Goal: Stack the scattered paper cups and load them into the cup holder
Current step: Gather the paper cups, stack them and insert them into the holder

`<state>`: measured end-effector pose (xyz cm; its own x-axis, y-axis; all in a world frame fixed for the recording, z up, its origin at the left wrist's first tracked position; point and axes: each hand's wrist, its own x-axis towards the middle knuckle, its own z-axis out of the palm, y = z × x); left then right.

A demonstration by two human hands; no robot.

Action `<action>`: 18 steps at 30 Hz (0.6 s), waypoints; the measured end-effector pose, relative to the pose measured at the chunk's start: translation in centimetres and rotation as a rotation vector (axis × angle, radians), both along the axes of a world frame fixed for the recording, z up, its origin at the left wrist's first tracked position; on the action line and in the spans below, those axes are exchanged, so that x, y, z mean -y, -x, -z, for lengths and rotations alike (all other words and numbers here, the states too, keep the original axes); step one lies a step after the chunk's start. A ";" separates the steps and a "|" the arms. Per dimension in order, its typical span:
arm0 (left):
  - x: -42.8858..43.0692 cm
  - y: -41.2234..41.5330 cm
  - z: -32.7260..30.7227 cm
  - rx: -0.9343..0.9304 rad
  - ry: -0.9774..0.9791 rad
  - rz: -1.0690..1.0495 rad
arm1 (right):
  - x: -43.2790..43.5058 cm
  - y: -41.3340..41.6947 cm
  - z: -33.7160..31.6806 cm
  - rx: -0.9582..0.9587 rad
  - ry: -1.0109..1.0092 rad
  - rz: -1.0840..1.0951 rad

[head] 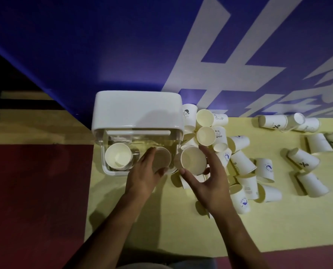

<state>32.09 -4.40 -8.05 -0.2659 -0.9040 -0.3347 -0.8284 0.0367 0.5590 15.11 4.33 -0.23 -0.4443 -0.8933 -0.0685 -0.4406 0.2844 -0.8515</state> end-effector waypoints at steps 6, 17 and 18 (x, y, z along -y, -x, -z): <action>0.6 -0.2 0.7 -0.028 -0.075 0.000 | 1.1 -1.0 1.0 -0.069 -0.039 -0.036; -1.7 -1.0 -1.6 -0.460 -0.155 -0.396 | 3.7 -3.2 4.6 -0.146 -0.017 -0.243; -1.6 -0.9 -1.5 -0.463 -0.147 -0.394 | 3.9 -3.3 5.0 -0.173 -0.037 -0.261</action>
